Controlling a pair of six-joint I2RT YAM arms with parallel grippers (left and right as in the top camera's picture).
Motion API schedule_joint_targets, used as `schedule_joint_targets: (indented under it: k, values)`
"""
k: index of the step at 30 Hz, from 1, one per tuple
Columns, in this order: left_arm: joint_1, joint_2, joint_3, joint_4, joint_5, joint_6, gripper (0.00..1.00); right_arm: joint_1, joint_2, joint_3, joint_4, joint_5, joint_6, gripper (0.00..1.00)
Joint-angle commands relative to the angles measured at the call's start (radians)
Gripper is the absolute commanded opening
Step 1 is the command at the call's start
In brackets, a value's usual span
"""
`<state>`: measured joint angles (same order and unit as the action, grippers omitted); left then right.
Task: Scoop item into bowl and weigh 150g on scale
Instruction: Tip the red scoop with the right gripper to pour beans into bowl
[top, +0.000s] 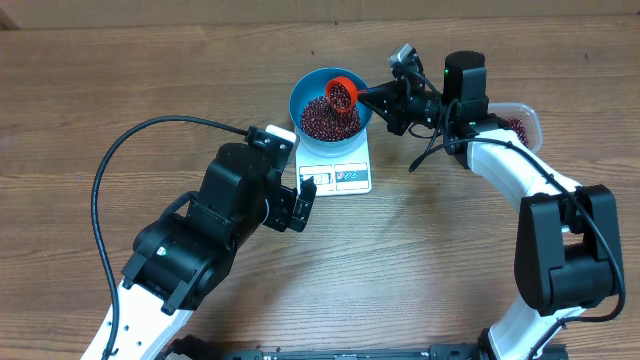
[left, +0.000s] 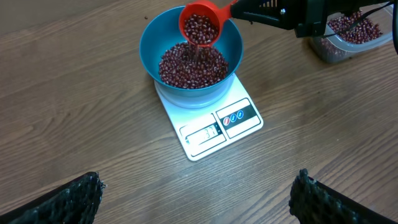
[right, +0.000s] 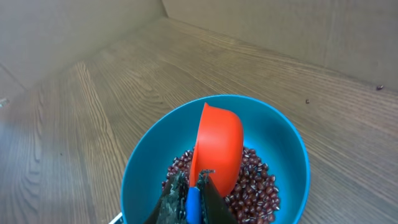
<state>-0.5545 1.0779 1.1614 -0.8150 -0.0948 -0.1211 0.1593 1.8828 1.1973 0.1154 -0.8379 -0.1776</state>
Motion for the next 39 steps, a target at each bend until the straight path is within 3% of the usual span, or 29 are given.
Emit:
schedule_joint_targets:
  k: [1,39]
  values:
    - [0.005,0.002,0.012,0.003,-0.013,-0.002,1.0,0.0,0.004,0.0,0.014,0.0,0.077,0.04]
    - [0.005,0.002,0.013,0.003,-0.013,-0.002,1.0,0.0,0.004,0.0,0.04,0.102,0.031,0.04]
